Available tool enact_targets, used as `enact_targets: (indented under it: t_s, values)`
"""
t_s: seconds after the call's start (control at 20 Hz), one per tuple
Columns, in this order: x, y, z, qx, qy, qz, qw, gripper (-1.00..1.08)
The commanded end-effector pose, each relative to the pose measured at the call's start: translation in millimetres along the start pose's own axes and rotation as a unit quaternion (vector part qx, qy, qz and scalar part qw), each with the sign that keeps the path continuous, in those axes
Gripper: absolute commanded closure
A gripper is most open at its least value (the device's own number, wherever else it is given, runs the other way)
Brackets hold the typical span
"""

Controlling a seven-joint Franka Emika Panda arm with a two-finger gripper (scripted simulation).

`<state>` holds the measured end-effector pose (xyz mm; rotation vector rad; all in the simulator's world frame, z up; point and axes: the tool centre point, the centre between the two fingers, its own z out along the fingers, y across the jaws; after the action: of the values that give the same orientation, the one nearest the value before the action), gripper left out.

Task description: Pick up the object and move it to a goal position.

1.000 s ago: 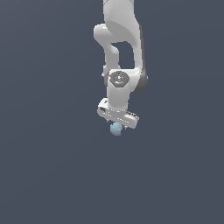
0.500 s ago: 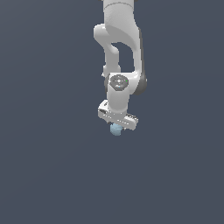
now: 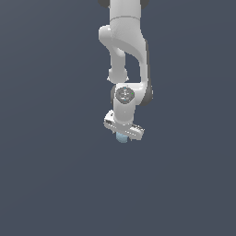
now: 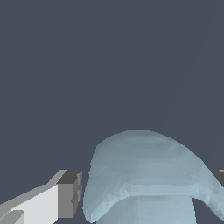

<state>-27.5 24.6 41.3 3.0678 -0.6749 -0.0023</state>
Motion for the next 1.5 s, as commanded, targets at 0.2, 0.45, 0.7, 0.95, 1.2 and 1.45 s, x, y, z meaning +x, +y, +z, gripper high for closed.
enact_targets:
  t_s: [0.2,0.45,0.7,0.95,1.2,1.45]
  values:
    - [1,0,1,0.0,0.001,0.0,1.0,1.08]
    - [1,0,1,0.0,0.001,0.0,1.0,1.08]
    - [3,0,-4,0.001,0.001,0.0,1.0,1.08]
    - [13,2,-20,0.001,0.001,0.0,1.0,1.08]
    - [30,5,-48,0.001,0.001,0.0,1.0,1.08]
    - [54,10,-85,0.0,0.001,0.0,1.0,1.08]
